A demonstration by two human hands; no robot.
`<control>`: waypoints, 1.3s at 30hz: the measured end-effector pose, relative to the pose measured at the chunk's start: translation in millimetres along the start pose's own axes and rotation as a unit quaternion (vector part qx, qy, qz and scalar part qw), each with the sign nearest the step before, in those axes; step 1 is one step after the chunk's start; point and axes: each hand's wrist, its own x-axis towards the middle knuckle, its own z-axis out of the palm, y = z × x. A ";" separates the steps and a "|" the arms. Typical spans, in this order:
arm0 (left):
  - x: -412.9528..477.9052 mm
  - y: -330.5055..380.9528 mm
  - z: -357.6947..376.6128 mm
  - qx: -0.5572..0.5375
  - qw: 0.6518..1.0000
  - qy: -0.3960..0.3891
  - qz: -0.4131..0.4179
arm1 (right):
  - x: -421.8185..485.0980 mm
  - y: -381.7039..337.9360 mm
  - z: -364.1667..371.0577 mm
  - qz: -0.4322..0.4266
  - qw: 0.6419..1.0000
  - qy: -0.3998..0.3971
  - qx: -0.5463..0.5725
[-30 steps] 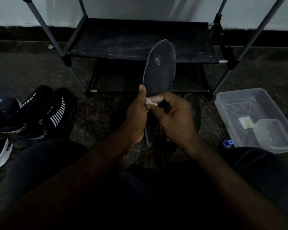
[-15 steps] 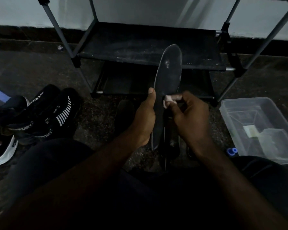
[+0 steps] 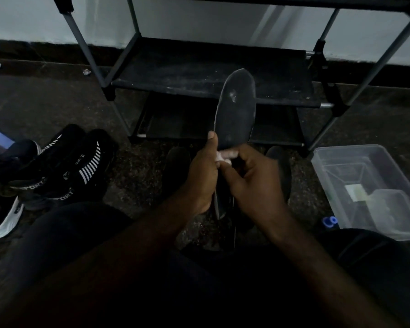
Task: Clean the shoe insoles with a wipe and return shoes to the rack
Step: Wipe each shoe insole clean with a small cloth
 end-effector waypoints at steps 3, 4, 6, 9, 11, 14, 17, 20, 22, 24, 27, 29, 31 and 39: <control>0.8 -0.1 -1.2 -0.008 1.000 0.006 0.002 | 10.8 11.6 -9.4 0.016 0.997 0.055 -0.055; 1.7 -1.3 -1.9 -0.001 1.000 0.001 0.004 | 14.3 15.5 -13.7 0.027 0.993 0.081 -0.078; 3.6 -4.3 -1.7 0.014 1.000 -0.006 0.010 | 14.0 17.4 -14.1 0.033 0.991 0.096 -0.088; 2.9 -2.7 -1.4 0.037 0.999 0.018 0.011 | 2.9 4.6 -1.0 0.006 0.999 0.020 -0.025; 5.4 -3.6 -4.4 0.022 1.000 0.016 0.011 | 2.6 3.1 -1.0 -0.019 0.999 -0.001 -0.045; 7.0 -2.5 -3.1 -0.005 1.000 0.020 0.019 | 14.2 13.1 -14.5 0.016 0.993 0.072 -0.097; 9.4 -6.9 -1.3 -0.006 1.000 0.022 0.020 | 13.2 14.0 -14.1 0.030 0.989 0.092 -0.111; 5.7 -3.0 -1.4 0.023 0.999 0.041 0.020 | 0.8 4.9 2.1 -0.028 0.995 0.020 -0.090; 5.6 -1.5 -2.3 0.028 0.998 0.043 0.026 | 1.7 7.1 1.8 -0.048 0.992 0.010 -0.114; 5.4 2.0 -0.1 0.025 0.998 0.045 0.030 | 10.4 14.7 -8.0 -0.008 0.991 0.050 -0.121; 7.2 0.0 2.9 0.025 0.999 0.038 0.027 | 15.9 20.4 -16.6 0.035 0.986 0.087 -0.140; 5.0 -1.9 3.0 0.035 0.998 0.033 0.030 | 8.6 13.3 -8.8 0.008 0.991 0.070 -0.118; 2.4 -1.6 1.1 0.052 0.997 0.036 0.038 | 0.3 7.4 0.8 -0.031 0.992 0.029 -0.116; 5.5 8.8 1.9 0.067 0.996 0.033 0.039 | 18.2 22.9 -22.8 0.101 0.989 0.105 0.011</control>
